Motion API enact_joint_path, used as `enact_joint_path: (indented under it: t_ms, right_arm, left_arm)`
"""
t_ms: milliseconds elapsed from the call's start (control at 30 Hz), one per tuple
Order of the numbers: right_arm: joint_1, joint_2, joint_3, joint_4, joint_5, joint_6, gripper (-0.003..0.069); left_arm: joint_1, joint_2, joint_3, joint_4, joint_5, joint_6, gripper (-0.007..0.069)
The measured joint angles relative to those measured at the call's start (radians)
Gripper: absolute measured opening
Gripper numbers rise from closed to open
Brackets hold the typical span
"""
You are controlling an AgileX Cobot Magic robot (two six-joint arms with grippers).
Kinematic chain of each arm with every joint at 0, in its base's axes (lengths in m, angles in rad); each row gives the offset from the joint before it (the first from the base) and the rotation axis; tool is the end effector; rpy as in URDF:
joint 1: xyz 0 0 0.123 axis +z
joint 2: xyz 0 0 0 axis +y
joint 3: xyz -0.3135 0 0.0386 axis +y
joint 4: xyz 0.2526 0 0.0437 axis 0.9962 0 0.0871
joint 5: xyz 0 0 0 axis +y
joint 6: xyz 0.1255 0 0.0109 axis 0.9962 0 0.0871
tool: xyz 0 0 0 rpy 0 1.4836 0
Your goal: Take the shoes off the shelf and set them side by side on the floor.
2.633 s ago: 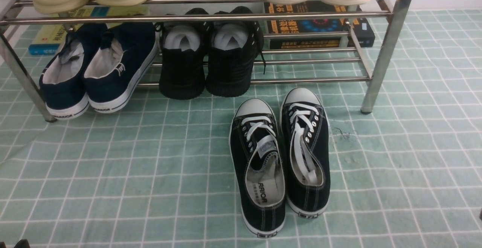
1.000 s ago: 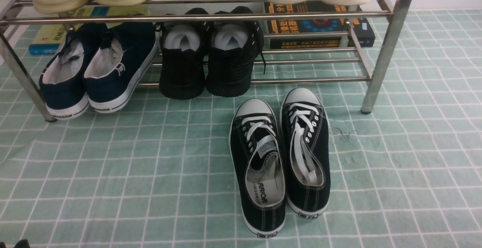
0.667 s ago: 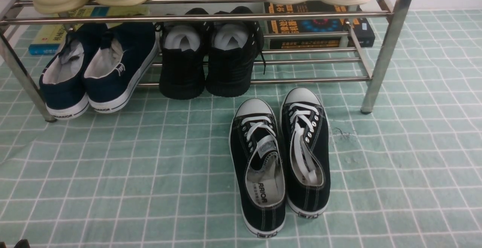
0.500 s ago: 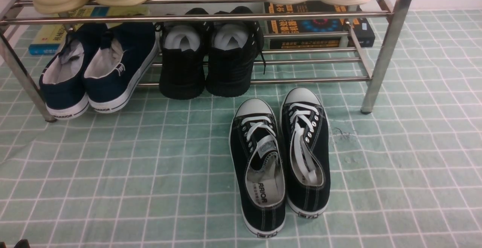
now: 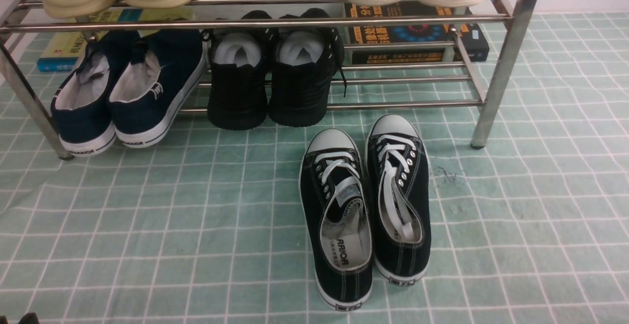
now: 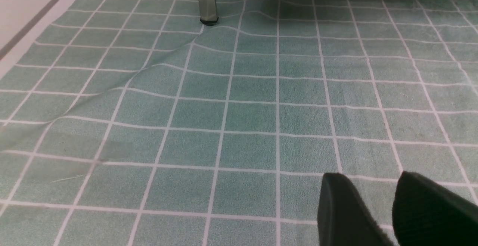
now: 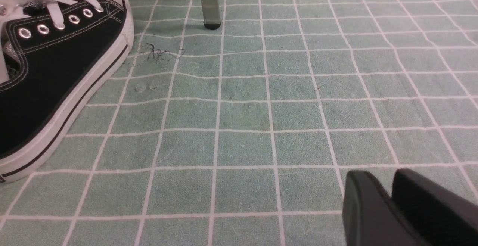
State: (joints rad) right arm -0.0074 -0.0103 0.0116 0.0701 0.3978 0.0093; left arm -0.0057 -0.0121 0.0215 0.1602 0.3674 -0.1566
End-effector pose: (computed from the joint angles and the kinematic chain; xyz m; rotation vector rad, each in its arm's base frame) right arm 0.0587 0.0030 0.1631 0.0579 1.8814 0.0712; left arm 0.0598 0.0069 0.1637 -0.0410 1.8554 0.0444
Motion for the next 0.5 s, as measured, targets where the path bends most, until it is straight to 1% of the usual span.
enact_joint_path:
  t_ms: [500]
  right_arm:
    - [0.0,0.0,0.0,0.0,0.0,0.0,0.0153]
  left_arm:
    - [0.0,0.0,0.0,0.0,0.0,0.0,0.0242]
